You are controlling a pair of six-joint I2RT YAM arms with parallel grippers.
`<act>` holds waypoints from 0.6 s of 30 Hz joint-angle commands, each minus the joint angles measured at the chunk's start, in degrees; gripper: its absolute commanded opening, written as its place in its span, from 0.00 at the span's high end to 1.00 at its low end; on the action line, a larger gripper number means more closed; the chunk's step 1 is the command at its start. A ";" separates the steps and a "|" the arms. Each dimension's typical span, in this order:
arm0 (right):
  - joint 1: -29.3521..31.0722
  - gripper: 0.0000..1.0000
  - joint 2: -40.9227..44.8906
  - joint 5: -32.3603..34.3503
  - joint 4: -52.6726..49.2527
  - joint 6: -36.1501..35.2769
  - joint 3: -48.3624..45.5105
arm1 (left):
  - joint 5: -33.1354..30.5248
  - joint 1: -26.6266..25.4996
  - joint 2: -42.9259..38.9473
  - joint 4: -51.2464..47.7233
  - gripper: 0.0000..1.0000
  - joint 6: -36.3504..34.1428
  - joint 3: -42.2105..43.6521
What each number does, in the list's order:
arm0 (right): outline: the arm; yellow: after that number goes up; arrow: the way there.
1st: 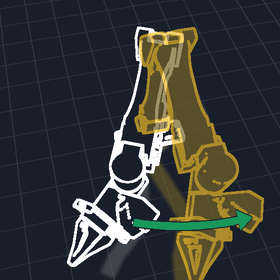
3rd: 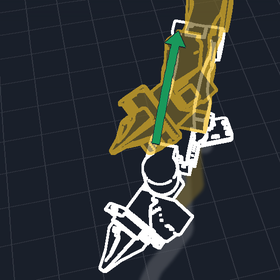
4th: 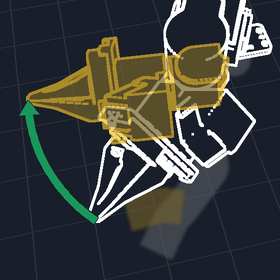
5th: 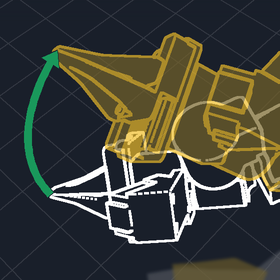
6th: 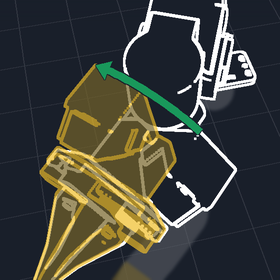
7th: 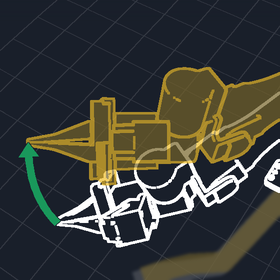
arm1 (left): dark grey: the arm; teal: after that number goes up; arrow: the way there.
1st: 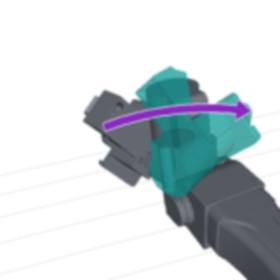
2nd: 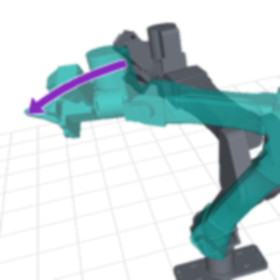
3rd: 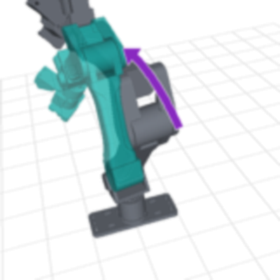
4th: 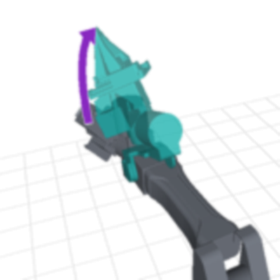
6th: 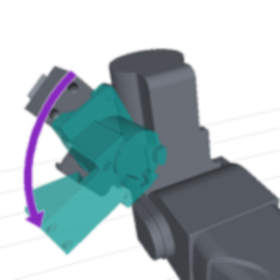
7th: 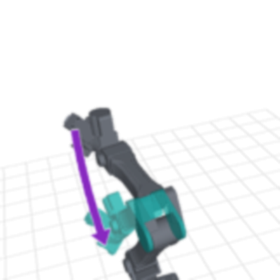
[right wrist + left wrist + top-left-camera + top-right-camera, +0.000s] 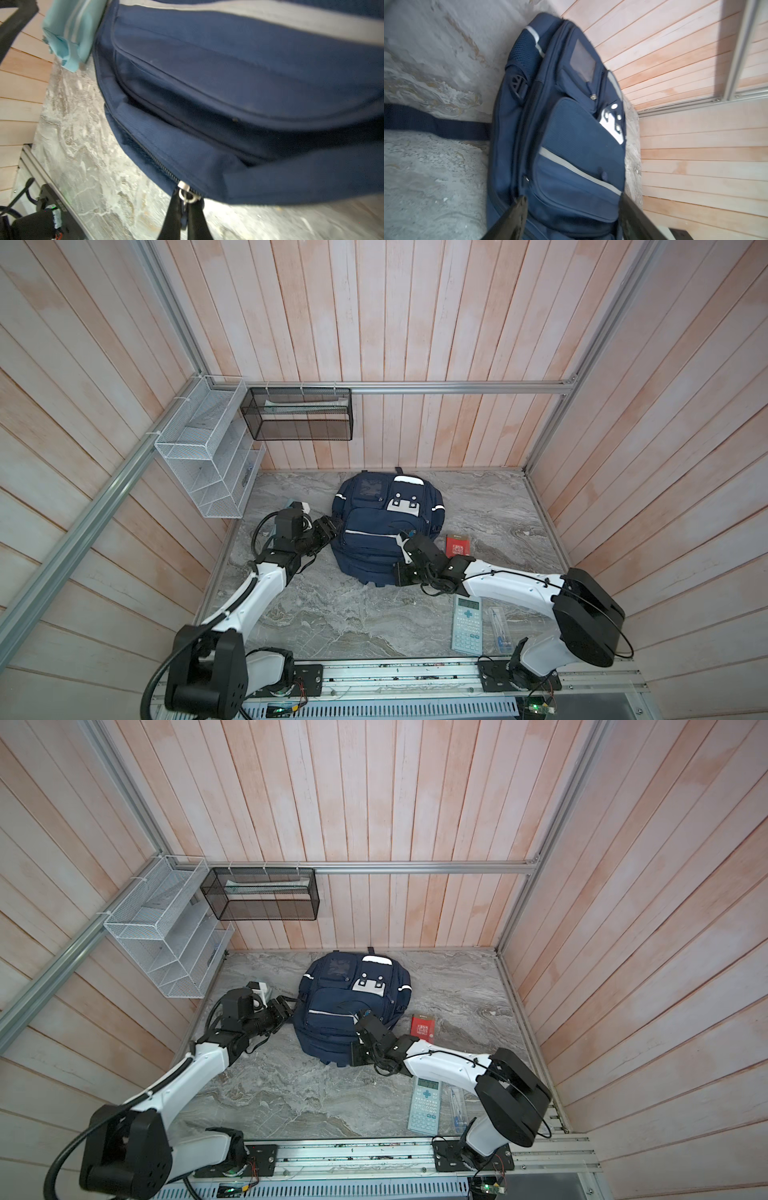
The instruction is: Pack the student bag
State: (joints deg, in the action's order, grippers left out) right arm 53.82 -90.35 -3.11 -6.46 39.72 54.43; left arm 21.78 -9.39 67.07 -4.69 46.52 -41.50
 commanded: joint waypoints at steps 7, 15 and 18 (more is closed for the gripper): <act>5.40 1.00 -7.76 0.68 0.84 -3.29 10.64 | 1.25 -13.40 -4.60 11.58 0.24 19.22 16.09; 7.68 1.00 -4.73 0.33 4.53 -4.24 5.75 | 1.27 -13.82 14.73 11.67 0.94 7.41 2.87; 5.90 1.00 -2.64 1.30 2.90 -3.14 2.77 | 0.87 -12.37 15.02 5.54 1.00 2.79 -0.95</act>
State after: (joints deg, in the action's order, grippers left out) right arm 59.48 -97.54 0.01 -3.66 36.86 59.05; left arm 25.21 -23.42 82.65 -0.40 56.12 -38.35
